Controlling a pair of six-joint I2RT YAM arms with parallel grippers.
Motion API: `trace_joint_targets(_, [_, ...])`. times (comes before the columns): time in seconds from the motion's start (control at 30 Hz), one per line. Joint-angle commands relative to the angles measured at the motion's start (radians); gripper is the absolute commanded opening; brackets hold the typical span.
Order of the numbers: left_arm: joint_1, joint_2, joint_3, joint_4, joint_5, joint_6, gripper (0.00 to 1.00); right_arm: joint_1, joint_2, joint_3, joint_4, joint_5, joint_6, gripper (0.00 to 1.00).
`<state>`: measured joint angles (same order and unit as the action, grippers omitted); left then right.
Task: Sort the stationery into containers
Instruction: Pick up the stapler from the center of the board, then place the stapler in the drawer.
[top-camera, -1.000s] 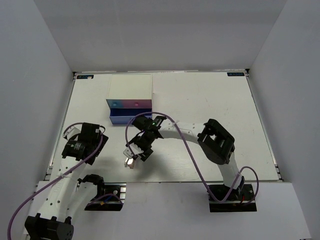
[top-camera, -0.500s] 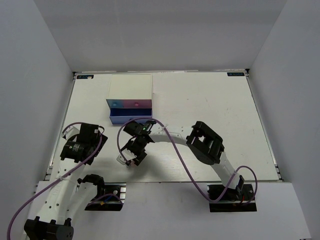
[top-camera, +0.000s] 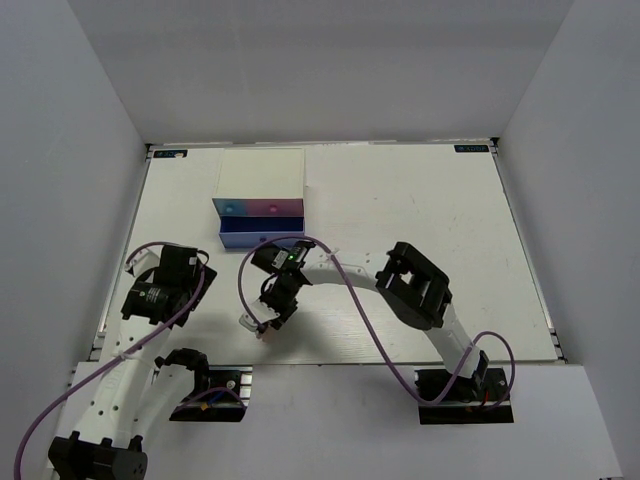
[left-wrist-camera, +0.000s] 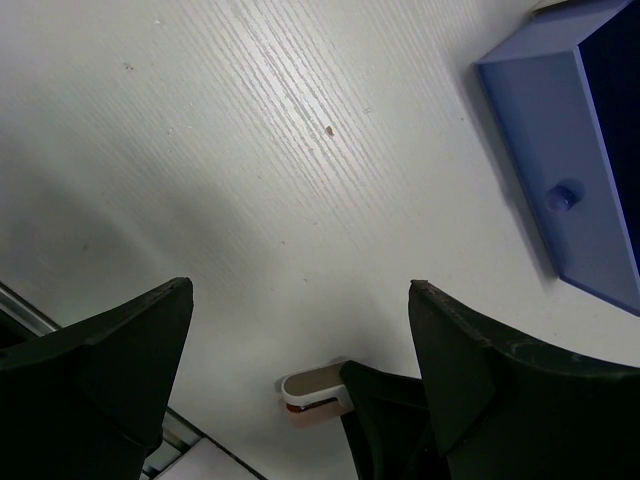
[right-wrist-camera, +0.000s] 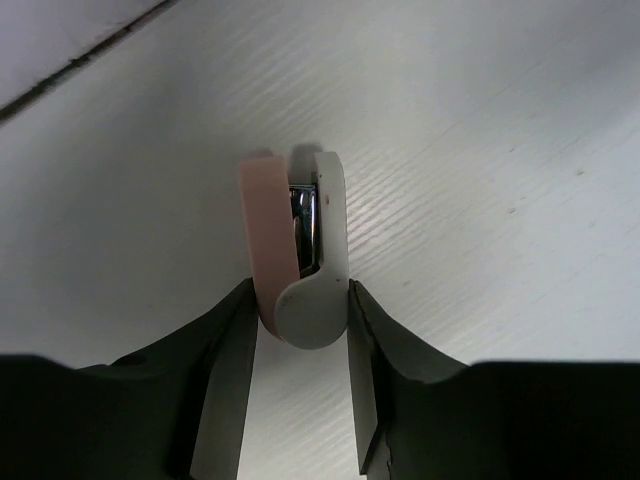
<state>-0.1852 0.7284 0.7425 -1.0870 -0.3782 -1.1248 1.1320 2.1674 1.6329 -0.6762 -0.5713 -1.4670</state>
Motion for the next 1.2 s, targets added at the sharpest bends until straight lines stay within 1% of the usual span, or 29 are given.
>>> trace_joint_targets(0.0, [0.006, -0.003, -0.014, 0.022, 0.002, 0.008, 0.99, -0.02, -0.081, -0.036, -0.022, -0.001, 0.14, 0.13])
trace_joint_targets(0.03, [0.006, -0.003, -0.014, 0.022, 0.002, 0.008, 0.99, -0.026, -0.107, -0.039, 0.015, -0.001, 0.18, 0.13])
trace_joint_targets(0.07, [0.006, -0.003, -0.014, 0.033, 0.012, 0.008, 0.99, -0.041, -0.122, -0.047, 0.048, 0.007, 0.28, 0.11])
trace_joint_targets(0.13, [0.006, -0.003, -0.023, 0.045, 0.012, 0.017, 0.99, -0.066, -0.188, -0.065, 0.111, 0.031, 0.344, 0.11])
trace_joint_targets(0.23, [0.006, -0.003, -0.032, 0.065, 0.021, 0.017, 0.99, -0.115, -0.273, -0.116, 0.202, 0.129, 0.48, 0.1])
trace_joint_targets(0.27, [0.006, -0.003, -0.032, 0.065, 0.021, 0.017, 0.99, -0.139, -0.282, -0.143, 0.216, 0.146, 0.496, 0.1])
trace_joint_targets(0.3, [0.006, -0.003, -0.032, 0.078, 0.03, 0.026, 0.99, -0.162, -0.329, -0.149, 0.262, 0.187, 0.537, 0.1])
trace_joint_targets(0.4, [0.006, -0.003, -0.051, 0.104, 0.042, 0.026, 0.99, -0.221, -0.376, -0.169, 0.328, 0.224, 0.585, 0.1])
trace_joint_targets(0.47, [0.006, 0.006, -0.063, 0.118, 0.051, 0.026, 0.99, -0.257, -0.403, -0.166, 0.36, 0.254, 0.596, 0.1])
trace_joint_targets(0.6, [0.006, 0.017, -0.072, 0.154, 0.082, 0.026, 0.99, -0.287, -0.386, -0.136, 0.417, 0.323, 0.617, 0.1])
trace_joint_targets(0.67, [0.006, 0.028, -0.072, 0.163, 0.082, 0.026, 0.99, -0.296, -0.363, -0.128, 0.457, 0.353, 0.62, 0.04])
trace_joint_targets(0.87, [0.006, 0.017, -0.092, 0.164, 0.091, 0.026, 0.99, -0.29, -0.287, -0.087, 0.535, 0.41, 0.631, 0.0])
trace_joint_targets(0.97, [0.006, 0.005, -0.101, 0.164, 0.091, 0.026, 0.99, -0.288, -0.252, -0.068, 0.582, 0.459, 0.636, 0.0])
trace_joint_targets(1.07, [0.006, -0.006, -0.101, 0.164, 0.1, 0.017, 0.99, -0.29, -0.221, -0.044, 0.59, 0.52, 0.636, 0.0])
trace_joint_targets(1.17, [0.006, -0.006, -0.111, 0.164, 0.101, 0.017, 0.99, -0.29, -0.205, -0.038, 0.599, 0.537, 0.625, 0.0])
